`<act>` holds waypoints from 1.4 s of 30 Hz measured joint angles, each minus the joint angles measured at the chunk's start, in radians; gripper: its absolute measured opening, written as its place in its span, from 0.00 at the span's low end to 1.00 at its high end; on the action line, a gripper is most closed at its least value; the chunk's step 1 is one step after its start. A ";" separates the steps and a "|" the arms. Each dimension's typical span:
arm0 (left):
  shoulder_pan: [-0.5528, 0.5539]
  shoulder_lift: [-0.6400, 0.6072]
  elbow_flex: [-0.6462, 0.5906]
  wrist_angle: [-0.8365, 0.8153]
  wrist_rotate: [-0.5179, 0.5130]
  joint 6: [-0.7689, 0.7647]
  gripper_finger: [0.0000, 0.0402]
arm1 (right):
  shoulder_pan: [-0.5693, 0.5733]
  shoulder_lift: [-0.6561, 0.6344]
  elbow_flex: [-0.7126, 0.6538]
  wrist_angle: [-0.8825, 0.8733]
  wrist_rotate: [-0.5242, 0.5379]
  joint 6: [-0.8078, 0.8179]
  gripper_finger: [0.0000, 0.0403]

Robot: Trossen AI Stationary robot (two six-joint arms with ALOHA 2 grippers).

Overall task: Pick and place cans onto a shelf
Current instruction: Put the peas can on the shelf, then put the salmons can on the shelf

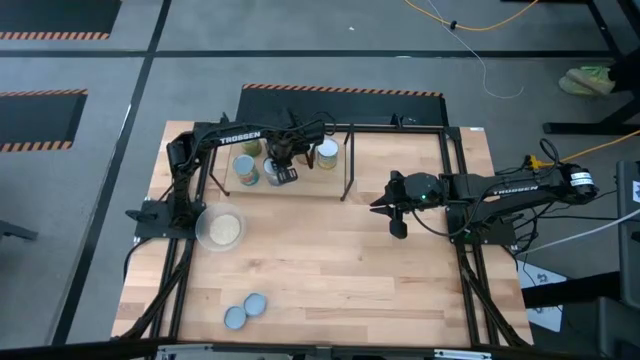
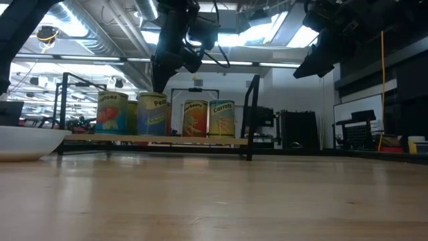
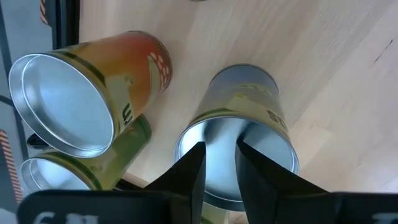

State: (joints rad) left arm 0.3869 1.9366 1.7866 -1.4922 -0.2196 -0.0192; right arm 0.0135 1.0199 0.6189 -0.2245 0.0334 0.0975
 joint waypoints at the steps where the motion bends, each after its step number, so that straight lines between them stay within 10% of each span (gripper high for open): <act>1: -0.004 0.000 0.000 -0.002 -0.001 0.000 0.20 | 0.000 0.000 0.000 0.000 0.000 0.000 0.17; 16: -0.149 -0.205 0.000 -0.019 0.182 -0.281 0.20 | 0.000 0.000 0.000 0.002 0.000 -0.001 0.17; 23: -0.429 -0.275 0.001 -0.011 0.257 -0.601 0.20 | 0.000 0.000 0.000 0.003 0.000 -0.001 0.17; 33: -0.898 -0.199 0.001 0.085 0.029 -1.078 0.20 | 0.000 0.000 0.000 -0.004 -0.001 -0.001 0.17; 42: -1.074 -0.055 0.001 0.099 0.087 -1.485 0.24 | 0.000 0.000 0.000 -0.003 -0.001 -0.001 0.17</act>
State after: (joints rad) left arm -0.6869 1.8811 1.7874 -1.3933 -0.1328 -1.5040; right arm 0.0133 1.0199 0.6189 -0.2279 0.0322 0.0969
